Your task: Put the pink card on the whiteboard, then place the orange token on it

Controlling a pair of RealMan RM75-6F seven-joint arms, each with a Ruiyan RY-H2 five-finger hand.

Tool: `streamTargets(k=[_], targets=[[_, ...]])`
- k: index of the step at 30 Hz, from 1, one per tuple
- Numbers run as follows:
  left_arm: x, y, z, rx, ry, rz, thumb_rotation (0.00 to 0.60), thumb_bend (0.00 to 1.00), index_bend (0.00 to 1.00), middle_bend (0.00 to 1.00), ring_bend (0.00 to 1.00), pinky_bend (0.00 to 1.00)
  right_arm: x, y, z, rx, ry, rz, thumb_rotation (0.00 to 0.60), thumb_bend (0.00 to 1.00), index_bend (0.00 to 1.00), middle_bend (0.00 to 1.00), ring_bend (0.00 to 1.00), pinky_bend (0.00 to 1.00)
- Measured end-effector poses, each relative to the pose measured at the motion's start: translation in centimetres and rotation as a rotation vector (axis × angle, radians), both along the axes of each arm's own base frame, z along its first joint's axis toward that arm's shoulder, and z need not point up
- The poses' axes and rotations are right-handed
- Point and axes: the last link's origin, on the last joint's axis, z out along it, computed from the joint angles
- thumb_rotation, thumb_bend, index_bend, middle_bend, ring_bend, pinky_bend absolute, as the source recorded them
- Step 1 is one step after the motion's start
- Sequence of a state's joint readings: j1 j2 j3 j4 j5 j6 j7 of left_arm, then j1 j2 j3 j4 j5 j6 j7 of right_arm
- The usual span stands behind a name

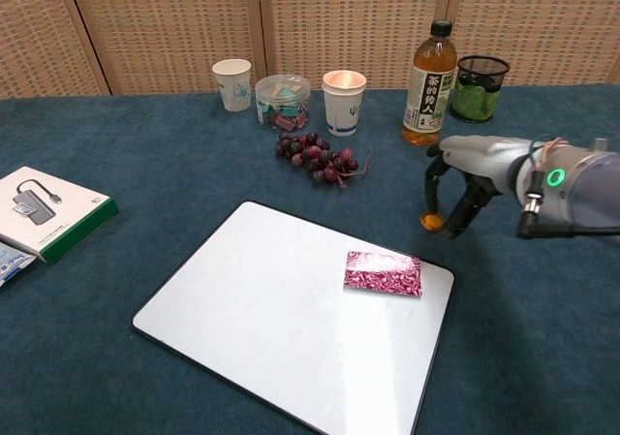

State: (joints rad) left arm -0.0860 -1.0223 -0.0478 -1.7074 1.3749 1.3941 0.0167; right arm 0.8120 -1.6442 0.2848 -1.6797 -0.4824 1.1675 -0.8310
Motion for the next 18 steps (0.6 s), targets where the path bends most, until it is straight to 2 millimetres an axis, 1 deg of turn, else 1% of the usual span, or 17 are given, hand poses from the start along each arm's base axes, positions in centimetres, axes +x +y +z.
streamTargets(k=[5,8,14,15,17,18], targets=[[-0.1,0.1,0.1,-0.003,-0.004,0.003,0.600,0.00,0.00,0.00,0.00,0.00,2.7,1.2,-2.3,0.030,0.020,0.045,0.600,0.41,0.58,0.00,0.00,0.00],[-0.2,0.1,0.2,-0.003,-0.008,0.006,0.600,0.00,0.00,0.00,0.00,0.00,3.7,1.7,-3.6,0.040,0.035,0.056,0.600,0.40,0.58,0.00,0.00,0.00],[-0.3,0.2,0.4,-0.001,-0.013,0.006,0.600,0.00,0.00,0.00,0.00,0.00,3.7,1.8,-5.0,0.039,0.089,0.050,0.600,0.40,0.58,0.00,0.00,0.00],[-0.3,0.2,0.4,-0.001,-0.013,0.006,0.600,0.00,0.00,0.00,0.00,0.00,3.7,1.8,-5.0,0.039,0.092,0.049,0.600,0.38,0.56,0.00,0.00,0.00],[-0.4,0.2,0.4,-0.001,-0.014,0.007,0.600,0.00,0.00,0.00,0.00,0.00,3.6,1.8,-5.0,0.037,0.096,0.045,0.600,0.29,0.48,0.00,0.00,0.00],[-0.4,0.2,0.4,-0.001,-0.015,0.007,0.600,0.00,0.00,0.00,0.00,0.00,3.5,1.7,-5.0,0.037,0.098,0.042,0.600,0.21,0.39,0.00,0.00,0.00]])
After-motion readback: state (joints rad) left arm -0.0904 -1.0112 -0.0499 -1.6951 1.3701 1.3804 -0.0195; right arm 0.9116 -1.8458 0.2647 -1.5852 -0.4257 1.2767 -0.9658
